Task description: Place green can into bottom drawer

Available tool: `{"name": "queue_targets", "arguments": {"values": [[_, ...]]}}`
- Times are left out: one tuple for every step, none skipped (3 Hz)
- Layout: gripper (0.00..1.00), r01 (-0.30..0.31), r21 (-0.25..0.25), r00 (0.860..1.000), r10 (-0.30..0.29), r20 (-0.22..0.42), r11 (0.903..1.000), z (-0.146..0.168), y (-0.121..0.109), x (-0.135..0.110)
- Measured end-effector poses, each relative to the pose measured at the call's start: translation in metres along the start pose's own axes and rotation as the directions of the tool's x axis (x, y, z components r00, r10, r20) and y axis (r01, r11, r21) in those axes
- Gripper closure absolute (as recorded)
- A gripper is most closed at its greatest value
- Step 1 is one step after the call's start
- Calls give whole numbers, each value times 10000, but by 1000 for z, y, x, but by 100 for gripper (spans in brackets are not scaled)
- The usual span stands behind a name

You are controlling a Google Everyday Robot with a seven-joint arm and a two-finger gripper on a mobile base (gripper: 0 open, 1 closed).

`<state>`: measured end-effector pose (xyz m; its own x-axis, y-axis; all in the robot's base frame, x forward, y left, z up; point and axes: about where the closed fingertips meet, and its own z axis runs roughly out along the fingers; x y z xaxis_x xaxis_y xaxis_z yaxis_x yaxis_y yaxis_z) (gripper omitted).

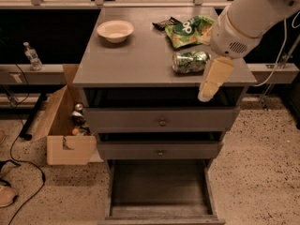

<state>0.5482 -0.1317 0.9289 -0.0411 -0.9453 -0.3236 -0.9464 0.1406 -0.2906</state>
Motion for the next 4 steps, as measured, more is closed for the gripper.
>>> {"name": "queue_targets", "arguments": {"values": [[0,0,0,10000,0,0,10000,0,0,0],[0,-39,-177,9999,42,132,9998,20,-25,13],[0,-113,-258,9991,123,399,9996,40,-62,26],[0,-211,-12,9994,211,289,9998,58,-94,29]]}}
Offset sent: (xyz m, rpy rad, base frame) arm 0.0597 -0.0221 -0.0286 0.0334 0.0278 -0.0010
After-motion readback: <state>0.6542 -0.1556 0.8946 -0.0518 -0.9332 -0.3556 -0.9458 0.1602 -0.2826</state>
